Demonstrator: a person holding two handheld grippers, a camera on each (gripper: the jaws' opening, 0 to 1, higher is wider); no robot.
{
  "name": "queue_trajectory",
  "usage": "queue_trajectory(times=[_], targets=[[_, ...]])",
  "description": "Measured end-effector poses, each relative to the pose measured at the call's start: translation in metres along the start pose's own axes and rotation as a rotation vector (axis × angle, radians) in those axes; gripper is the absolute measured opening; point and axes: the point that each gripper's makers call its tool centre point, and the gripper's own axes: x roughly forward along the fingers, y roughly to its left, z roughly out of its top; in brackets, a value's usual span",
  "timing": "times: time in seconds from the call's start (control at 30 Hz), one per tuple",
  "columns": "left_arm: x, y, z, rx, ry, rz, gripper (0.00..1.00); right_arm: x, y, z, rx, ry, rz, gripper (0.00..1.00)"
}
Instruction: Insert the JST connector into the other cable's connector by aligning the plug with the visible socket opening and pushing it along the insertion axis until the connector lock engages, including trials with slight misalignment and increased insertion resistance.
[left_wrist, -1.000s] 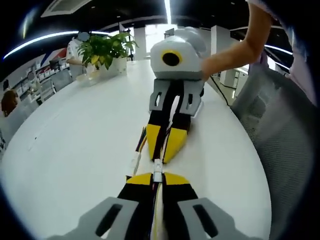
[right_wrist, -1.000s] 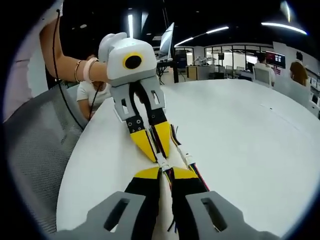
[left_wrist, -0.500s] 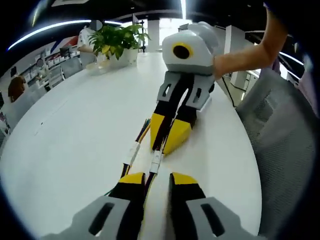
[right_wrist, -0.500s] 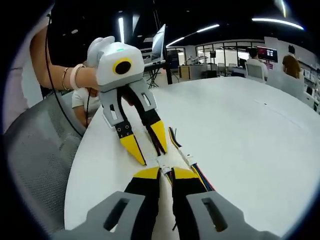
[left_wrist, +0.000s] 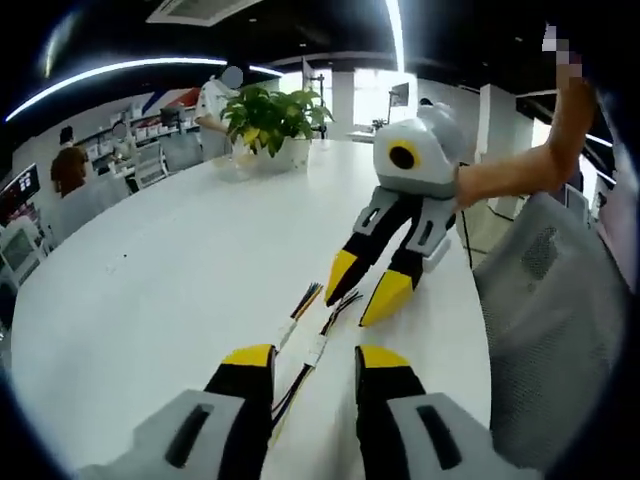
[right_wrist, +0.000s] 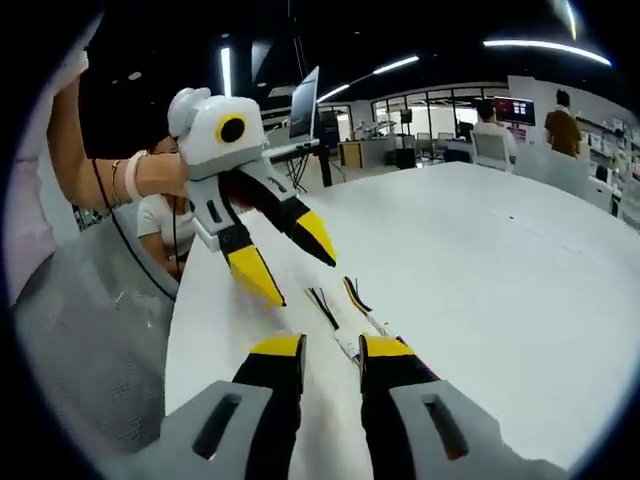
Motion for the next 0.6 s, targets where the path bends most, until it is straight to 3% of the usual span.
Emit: queue_trajectory(times=[0.13,0.3,0.5,0.6], targets=[[-0.012,-0.008,0.014,-0.066,-0.054,0.013,0.37,-0.013,0.009,0.013,0.034,-0.009,-0.033,0.3],[-0.021,-0.016,0.025,-0.088,-0.084,0.048,0.5,-0.022,0.022,0.018,0.06,0.019,-0.062,0.39],[-0.029,-0.022,0.023,-0.13,-0.064,0.092,0.66,-0.031,0.033,0.018,0.09,0.051,-0.104,0.47],[-0.034,-0.029,0.024,-0.155,-0.075,0.091,0.64,-0.036,0.037,0.019,0.109,0.039,-0.12,0.47]])
